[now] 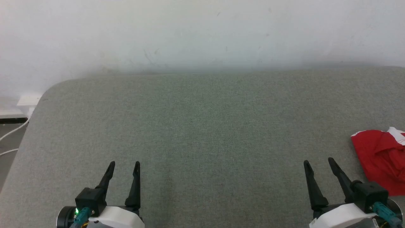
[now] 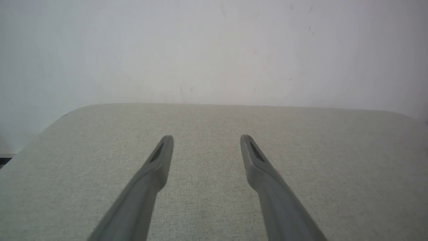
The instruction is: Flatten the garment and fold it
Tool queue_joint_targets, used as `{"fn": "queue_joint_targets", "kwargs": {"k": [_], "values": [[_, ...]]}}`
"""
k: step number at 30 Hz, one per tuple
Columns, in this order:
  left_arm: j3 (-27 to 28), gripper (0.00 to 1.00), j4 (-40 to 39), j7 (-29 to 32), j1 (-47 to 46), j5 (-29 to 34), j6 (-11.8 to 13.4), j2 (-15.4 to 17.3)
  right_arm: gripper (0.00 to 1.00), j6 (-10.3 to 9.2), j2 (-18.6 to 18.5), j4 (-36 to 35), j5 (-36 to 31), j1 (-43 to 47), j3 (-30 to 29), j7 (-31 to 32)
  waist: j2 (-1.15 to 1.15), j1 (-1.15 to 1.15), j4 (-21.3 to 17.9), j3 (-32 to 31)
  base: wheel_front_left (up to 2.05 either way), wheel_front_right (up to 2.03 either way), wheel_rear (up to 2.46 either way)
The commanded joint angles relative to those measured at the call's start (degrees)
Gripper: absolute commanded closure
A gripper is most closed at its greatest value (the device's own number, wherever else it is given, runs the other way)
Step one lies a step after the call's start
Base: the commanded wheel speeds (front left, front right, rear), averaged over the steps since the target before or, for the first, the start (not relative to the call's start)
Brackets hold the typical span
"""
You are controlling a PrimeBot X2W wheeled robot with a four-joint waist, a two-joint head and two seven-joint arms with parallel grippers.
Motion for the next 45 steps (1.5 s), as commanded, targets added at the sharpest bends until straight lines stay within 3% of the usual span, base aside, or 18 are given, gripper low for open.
{"fn": "queue_joint_targets", "kwargs": {"k": [1,2,45], "values": [[-0.15,0.00,0.13,-0.21,-0.73,0.33,0.39,0.00,0.00,-0.04,0.19,0.18,-0.01,-0.37,0.07,-0.43,0.00,0.00,0.04,0.01,0.00,0.00,0.00],[-0.03,1.00,0.03,0.03,0.03,0.00,-0.03,-0.01,1.00,0.00,-0.01,0.02,0.00,0.00,0.01,0.05,0.00,0.00,0.03,0.01,0.00,0.00,0.00],[0.86,1.00,-3.52,4.76,-0.50,3.27,1.08,-1.16,1.00,-0.01,0.04,-0.27,-2.47,-2.38,-0.06,2.38,0.00,0.00,-0.24,-0.18,0.00,0.00,0.00]]}}
